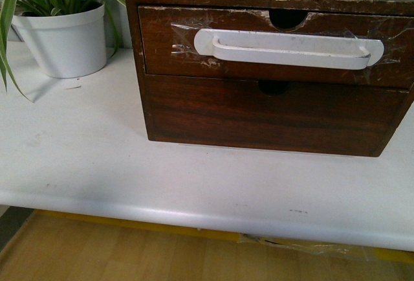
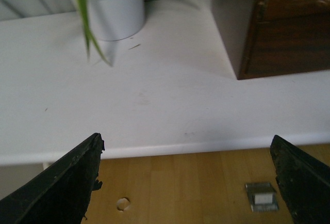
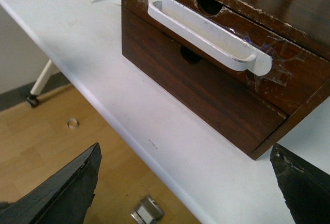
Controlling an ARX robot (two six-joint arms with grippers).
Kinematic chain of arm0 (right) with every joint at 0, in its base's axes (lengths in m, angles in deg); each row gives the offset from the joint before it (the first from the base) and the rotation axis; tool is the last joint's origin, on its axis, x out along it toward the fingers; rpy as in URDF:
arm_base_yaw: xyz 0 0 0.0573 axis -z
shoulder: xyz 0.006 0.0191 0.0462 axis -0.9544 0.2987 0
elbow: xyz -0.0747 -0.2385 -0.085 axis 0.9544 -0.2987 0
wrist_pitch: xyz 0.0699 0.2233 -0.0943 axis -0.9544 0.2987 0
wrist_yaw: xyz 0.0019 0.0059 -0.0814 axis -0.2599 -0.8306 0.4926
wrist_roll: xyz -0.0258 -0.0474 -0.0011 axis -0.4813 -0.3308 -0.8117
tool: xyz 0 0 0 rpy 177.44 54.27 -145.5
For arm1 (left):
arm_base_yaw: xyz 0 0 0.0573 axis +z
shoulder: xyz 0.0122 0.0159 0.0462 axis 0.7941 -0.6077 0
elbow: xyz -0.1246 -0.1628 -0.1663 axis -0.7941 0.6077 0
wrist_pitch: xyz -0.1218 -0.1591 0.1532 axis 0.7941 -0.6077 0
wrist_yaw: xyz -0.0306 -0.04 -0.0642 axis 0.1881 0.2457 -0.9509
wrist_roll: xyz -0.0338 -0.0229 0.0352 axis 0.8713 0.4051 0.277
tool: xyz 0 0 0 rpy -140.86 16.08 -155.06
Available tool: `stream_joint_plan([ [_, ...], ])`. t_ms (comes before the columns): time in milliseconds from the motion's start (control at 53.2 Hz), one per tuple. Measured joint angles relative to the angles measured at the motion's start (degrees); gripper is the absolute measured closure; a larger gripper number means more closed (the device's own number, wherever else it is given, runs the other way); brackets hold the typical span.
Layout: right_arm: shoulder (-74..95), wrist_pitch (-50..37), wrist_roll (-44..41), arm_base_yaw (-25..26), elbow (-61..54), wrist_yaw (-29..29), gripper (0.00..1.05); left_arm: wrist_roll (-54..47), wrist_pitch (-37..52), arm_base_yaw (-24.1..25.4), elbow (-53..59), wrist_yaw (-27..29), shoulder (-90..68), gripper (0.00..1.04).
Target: Open drawer
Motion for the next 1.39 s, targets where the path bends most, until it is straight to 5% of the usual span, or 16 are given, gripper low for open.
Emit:
stream_joint_plan([
  [113, 6.29, 2.49, -9.29, -2.14, 5.44, 1.46, 0.09, -10.08, -6.14, -0.5, -8.98, -8.37, -10.36, 0.06],
  [301, 12.48, 7.74, -19.28, -6.36, 12.5, 3.87, 0.09, -19.98, -12.44, -2.56, -19.87, -13.38, -22.51, 0.06],
  [733, 24.65, 13.16, -34.42, -13.92, 23.71, 12.13, 0.09, -27.41, -18.16, -15.89, -40.61, -14.95, -45.55, 0.06],
  [1391, 39.36, 12.02, -40.57, -16.04, 30.75, 19.39, 0.09, -30.38, -22.05, -21.35, -57.18, -16.44, -63.36, 0.06],
])
